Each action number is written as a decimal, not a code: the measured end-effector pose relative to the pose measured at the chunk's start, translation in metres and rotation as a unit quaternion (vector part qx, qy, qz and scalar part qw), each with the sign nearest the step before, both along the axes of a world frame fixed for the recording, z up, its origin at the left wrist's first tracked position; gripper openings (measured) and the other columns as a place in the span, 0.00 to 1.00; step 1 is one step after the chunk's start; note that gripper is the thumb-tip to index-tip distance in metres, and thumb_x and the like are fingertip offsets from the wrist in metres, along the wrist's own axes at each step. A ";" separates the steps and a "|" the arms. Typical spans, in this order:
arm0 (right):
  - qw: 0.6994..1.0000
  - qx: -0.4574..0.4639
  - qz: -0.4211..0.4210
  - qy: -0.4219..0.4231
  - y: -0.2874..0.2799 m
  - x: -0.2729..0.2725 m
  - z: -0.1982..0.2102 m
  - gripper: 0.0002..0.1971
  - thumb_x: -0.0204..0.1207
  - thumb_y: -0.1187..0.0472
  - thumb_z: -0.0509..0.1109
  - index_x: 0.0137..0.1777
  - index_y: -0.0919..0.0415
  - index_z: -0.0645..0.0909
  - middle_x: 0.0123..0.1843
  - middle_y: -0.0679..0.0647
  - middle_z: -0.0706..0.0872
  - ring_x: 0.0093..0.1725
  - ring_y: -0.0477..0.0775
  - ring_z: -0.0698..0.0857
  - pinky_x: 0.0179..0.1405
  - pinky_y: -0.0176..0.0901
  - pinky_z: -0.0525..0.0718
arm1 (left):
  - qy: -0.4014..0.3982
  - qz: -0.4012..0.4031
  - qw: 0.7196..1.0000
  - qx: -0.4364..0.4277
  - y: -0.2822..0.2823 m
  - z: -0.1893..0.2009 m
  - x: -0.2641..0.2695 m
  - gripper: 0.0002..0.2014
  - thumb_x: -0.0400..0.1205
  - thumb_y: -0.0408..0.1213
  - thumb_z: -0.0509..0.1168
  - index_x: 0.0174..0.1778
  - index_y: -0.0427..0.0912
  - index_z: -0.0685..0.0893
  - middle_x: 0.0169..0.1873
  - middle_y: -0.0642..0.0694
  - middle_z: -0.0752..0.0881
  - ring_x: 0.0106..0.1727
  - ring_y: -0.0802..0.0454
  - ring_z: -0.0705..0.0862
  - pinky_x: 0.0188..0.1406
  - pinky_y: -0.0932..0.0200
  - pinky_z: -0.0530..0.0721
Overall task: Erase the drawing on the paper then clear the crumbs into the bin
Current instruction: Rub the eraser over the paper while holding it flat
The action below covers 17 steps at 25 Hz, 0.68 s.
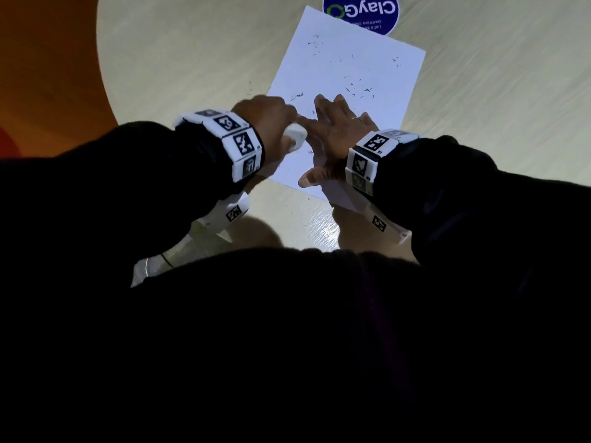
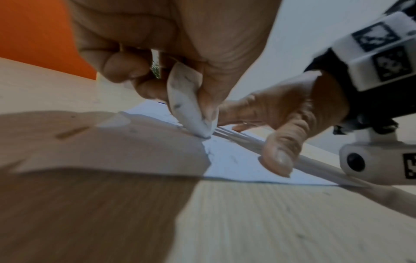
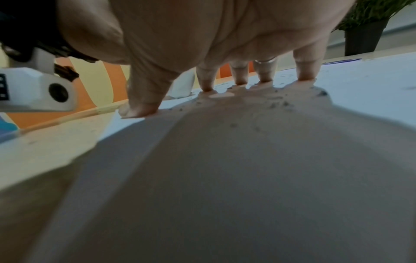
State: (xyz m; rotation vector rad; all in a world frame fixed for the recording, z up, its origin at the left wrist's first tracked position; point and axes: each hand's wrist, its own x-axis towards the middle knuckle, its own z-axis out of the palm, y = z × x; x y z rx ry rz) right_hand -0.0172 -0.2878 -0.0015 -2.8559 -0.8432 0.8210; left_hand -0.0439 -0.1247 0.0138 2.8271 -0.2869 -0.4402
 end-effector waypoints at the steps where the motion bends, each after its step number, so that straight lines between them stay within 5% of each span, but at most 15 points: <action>1: 1.000 0.002 -0.001 -0.002 0.000 0.001 -0.001 0.54 0.60 0.32 0.75 0.82 0.37 0.47 0.84 0.53 0.44 0.83 0.61 0.42 0.76 0.73 0.55 | -0.004 0.003 1.000 0.013 0.000 0.002 0.003 0.13 0.77 0.46 0.59 0.45 0.38 0.79 0.39 0.43 0.80 0.41 0.41 0.78 0.32 0.56 0.66; 5: 1.000 0.002 -0.007 0.003 -0.001 0.002 -0.002 0.55 0.59 0.31 0.75 0.82 0.37 0.47 0.84 0.52 0.43 0.83 0.60 0.41 0.76 0.74 0.54 | 0.022 -0.054 0.998 0.006 -0.003 -0.003 -0.014 0.07 0.81 0.46 0.61 0.41 0.48 0.73 0.36 0.50 0.76 0.42 0.44 0.78 0.35 0.56 0.66; 9: 1.000 0.020 -0.003 -0.003 -0.002 0.000 0.000 0.54 0.59 0.32 0.76 0.81 0.35 0.46 0.82 0.53 0.47 0.83 0.61 0.44 0.75 0.74 0.55 | -0.004 -0.018 0.999 0.041 0.001 0.003 0.012 0.16 0.75 0.50 0.56 0.45 0.40 0.79 0.41 0.41 0.82 0.42 0.41 0.79 0.35 0.55 0.68; 14: 1.000 -0.016 -0.010 0.005 -0.001 0.002 0.001 0.54 0.62 0.31 0.74 0.82 0.38 0.45 0.84 0.51 0.41 0.83 0.60 0.38 0.77 0.72 0.51 | 0.061 -0.063 0.996 -0.001 0.003 -0.006 -0.016 0.08 0.79 0.47 0.62 0.39 0.48 0.78 0.37 0.48 0.79 0.41 0.43 0.80 0.36 0.55 0.70; 17: 1.000 -0.008 -0.004 -0.002 0.000 0.002 -0.002 0.56 0.59 0.30 0.74 0.82 0.36 0.45 0.84 0.51 0.43 0.83 0.60 0.41 0.76 0.73 0.54 | -0.005 -0.003 1.000 -0.001 0.008 0.000 0.005 0.15 0.75 0.51 0.56 0.42 0.45 0.80 0.38 0.46 0.81 0.43 0.40 0.80 0.36 0.56 0.69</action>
